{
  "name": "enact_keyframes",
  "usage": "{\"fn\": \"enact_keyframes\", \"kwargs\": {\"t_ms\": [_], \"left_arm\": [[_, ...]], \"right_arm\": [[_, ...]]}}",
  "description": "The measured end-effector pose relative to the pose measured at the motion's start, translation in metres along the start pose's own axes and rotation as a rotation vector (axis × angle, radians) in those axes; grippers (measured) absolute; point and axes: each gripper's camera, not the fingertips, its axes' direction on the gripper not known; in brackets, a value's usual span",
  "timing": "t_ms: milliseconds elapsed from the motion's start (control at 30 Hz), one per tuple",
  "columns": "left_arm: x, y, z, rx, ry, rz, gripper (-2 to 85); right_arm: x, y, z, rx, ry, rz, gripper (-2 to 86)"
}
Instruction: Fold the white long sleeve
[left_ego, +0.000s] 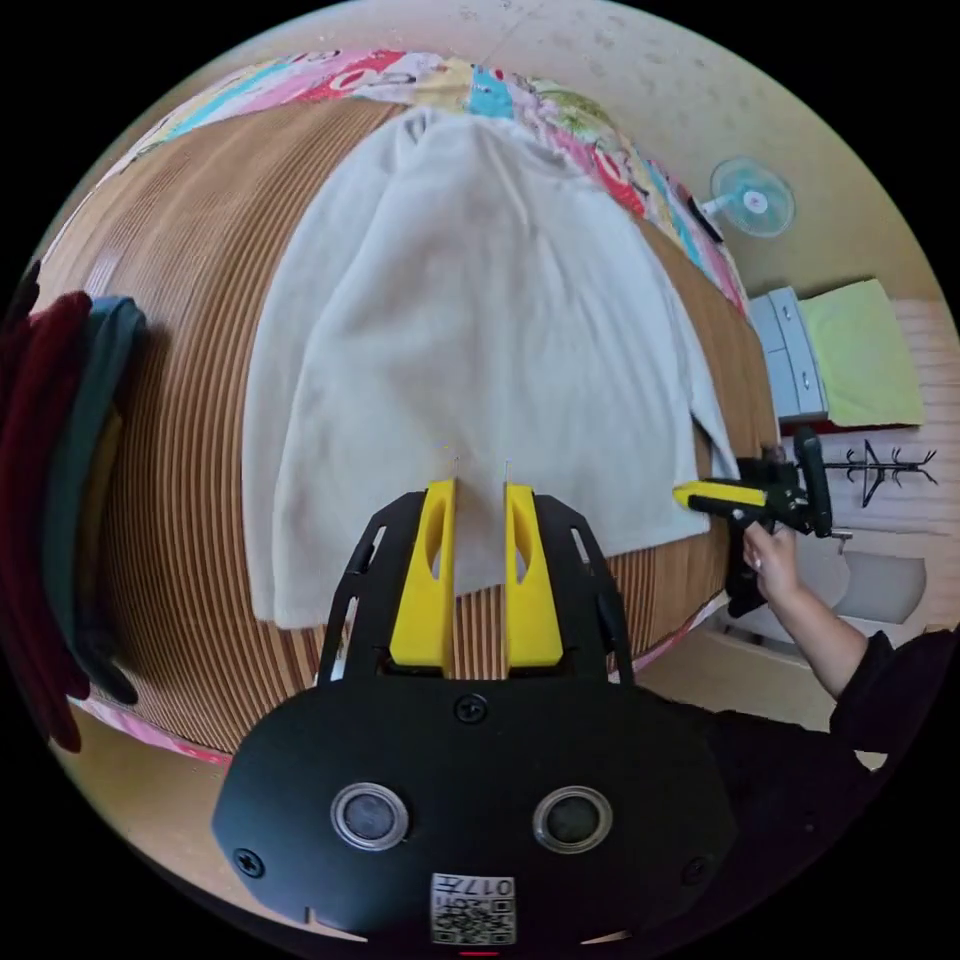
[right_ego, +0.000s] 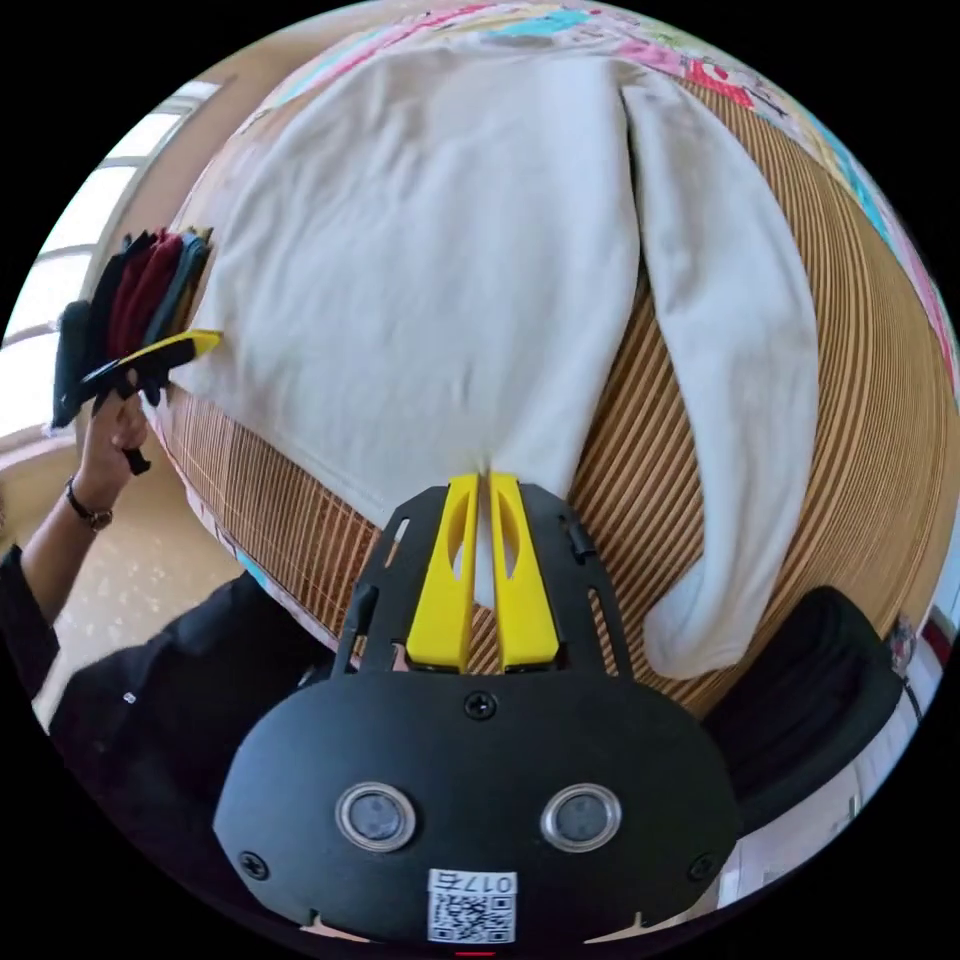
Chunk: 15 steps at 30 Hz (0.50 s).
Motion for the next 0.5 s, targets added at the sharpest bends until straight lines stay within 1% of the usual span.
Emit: {"fn": "enact_keyframes", "kwargs": {"t_ms": [33, 67, 133, 200, 233, 267, 300, 333, 367, 400, 467, 500], "left_arm": [[0.003, 0.01, 0.001, 0.033, 0.004, 0.014, 7.0], [0.011, 0.028, 0.007, 0.043, 0.008, 0.029, 6.0], [0.023, 0.049, 0.021, -0.016, 0.045, 0.061, 4.3], [0.032, 0.073, 0.035, -0.124, 0.161, 0.08, 2.7], [0.031, 0.079, 0.032, -0.11, 0.186, 0.077, 2.3], [0.025, 0.094, 0.016, -0.013, 0.212, 0.049, 1.9], [0.012, 0.108, -0.007, 0.112, 0.201, -0.008, 2.3], [0.003, 0.115, -0.017, 0.166, 0.182, -0.05, 2.9], [-0.016, 0.126, -0.033, 0.239, 0.125, -0.156, 5.0], [-0.036, 0.135, -0.041, 0.273, 0.065, -0.259, 7.9], [-0.063, 0.142, -0.035, 0.266, 0.028, -0.354, 10.7], [-0.075, 0.142, -0.019, 0.211, 0.073, -0.368, 10.7]], "right_arm": [[0.007, 0.014, 0.0, -0.029, 0.059, 0.006, 2.0], [0.01, 0.022, -0.002, -0.028, 0.075, 0.002, 1.7], [0.025, 0.062, 0.0, -0.046, 0.187, 0.011, 1.1], [0.041, 0.092, -0.001, -0.045, 0.198, 0.039, 0.8], [0.055, 0.105, -0.004, -0.068, 0.162, 0.081, 0.7], [0.063, 0.109, -0.005, -0.08, 0.133, 0.104, 0.7], [0.078, 0.117, -0.01, -0.098, 0.064, 0.155, 0.6], [0.094, 0.122, -0.015, -0.1, -0.006, 0.217, 0.6], [0.101, 0.124, -0.017, -0.096, -0.035, 0.248, 0.6], [0.113, 0.128, -0.021, -0.078, -0.078, 0.302, 0.5], [0.126, 0.132, -0.023, -0.048, -0.123, 0.353, 0.5], [0.132, 0.134, -0.019, -0.046, -0.146, 0.379, 0.5]]}}
